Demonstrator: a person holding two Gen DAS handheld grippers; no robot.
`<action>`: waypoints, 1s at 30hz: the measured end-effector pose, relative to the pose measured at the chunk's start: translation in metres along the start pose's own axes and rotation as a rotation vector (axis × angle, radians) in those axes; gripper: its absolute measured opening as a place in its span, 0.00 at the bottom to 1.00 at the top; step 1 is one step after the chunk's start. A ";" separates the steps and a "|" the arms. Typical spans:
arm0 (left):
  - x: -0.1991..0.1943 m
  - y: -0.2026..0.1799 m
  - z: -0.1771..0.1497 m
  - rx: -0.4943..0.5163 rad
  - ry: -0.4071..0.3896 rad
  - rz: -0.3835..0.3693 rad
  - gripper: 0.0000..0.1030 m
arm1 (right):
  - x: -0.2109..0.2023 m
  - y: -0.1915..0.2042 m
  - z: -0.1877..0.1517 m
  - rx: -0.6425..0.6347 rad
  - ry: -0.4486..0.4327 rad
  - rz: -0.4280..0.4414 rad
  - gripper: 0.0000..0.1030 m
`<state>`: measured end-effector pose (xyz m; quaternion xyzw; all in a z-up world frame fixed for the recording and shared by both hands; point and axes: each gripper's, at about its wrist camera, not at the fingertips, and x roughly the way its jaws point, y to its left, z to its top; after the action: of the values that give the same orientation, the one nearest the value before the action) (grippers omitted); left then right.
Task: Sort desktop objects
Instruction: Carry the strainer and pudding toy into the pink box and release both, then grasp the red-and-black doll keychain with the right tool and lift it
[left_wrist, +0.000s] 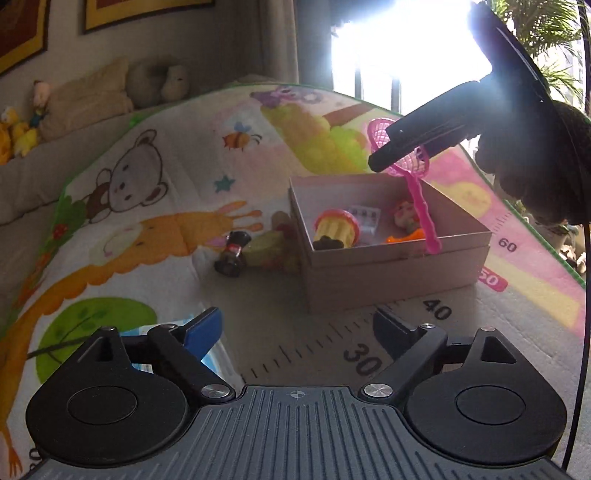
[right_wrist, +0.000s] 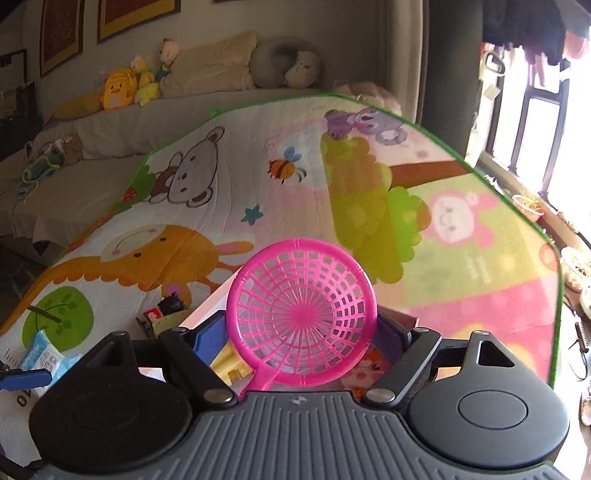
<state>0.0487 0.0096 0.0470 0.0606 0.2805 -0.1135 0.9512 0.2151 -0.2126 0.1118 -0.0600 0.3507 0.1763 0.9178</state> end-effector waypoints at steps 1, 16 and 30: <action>-0.003 0.003 -0.005 -0.005 -0.002 0.015 0.93 | 0.004 0.000 0.000 0.018 0.017 -0.004 0.85; -0.022 0.046 -0.041 -0.198 -0.044 0.050 0.96 | 0.101 0.129 0.078 -0.122 0.232 -0.007 0.18; -0.022 0.069 -0.050 -0.302 -0.044 0.015 0.98 | 0.214 0.146 0.071 -0.310 0.402 -0.281 0.18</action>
<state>0.0225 0.0896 0.0211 -0.0837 0.2728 -0.0644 0.9563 0.3542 -0.0003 0.0240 -0.2815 0.4825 0.0835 0.8252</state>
